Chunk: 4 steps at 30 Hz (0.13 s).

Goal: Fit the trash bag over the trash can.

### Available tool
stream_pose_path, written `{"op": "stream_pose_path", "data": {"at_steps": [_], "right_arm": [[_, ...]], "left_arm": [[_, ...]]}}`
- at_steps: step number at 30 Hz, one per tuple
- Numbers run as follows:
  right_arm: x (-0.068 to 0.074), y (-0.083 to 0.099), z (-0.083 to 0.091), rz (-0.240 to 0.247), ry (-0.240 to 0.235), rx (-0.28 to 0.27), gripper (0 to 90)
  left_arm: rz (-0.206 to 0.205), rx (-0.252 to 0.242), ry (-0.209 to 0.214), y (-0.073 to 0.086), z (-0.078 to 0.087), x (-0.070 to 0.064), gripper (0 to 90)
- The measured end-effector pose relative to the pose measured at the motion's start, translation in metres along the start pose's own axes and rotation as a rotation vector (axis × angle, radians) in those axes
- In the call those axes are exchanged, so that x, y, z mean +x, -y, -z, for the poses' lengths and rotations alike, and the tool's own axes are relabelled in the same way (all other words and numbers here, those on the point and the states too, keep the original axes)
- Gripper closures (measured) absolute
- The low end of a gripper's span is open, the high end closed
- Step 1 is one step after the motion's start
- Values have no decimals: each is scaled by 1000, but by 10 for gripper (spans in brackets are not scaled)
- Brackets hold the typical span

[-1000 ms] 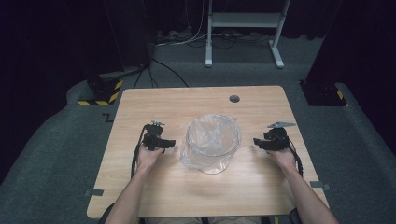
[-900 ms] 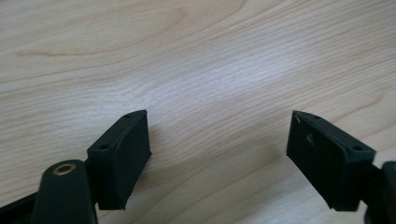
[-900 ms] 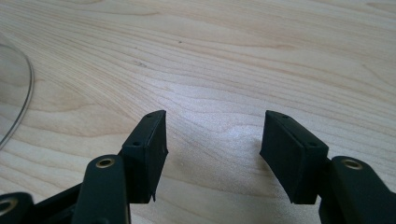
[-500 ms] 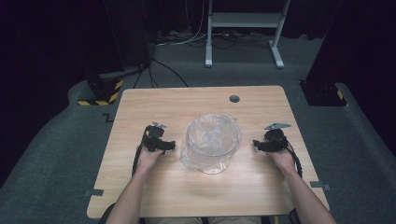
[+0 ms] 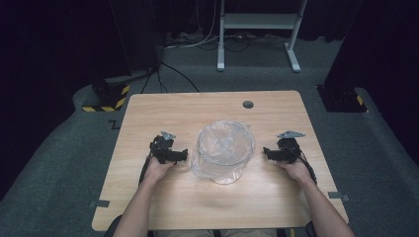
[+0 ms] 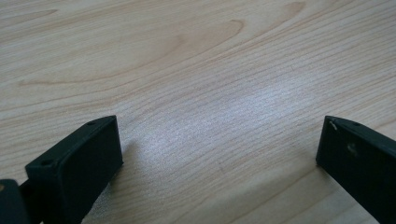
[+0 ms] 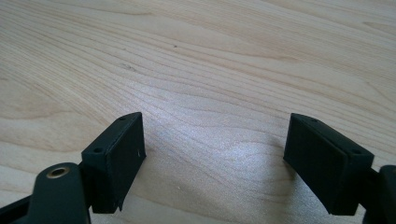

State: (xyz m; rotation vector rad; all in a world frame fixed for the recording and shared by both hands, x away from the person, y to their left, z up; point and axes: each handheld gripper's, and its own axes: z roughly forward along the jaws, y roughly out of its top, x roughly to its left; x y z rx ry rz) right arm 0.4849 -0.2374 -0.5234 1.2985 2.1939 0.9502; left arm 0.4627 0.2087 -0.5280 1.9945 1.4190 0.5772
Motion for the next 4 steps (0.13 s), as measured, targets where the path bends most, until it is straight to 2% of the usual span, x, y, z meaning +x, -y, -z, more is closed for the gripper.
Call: {"op": "stream_pose_path", "data": {"at_steps": [4], "right_arm": [[0,0,0,-1,0,1,200]], "left_arm": [[1,0,0,0,0,0,1]]}}
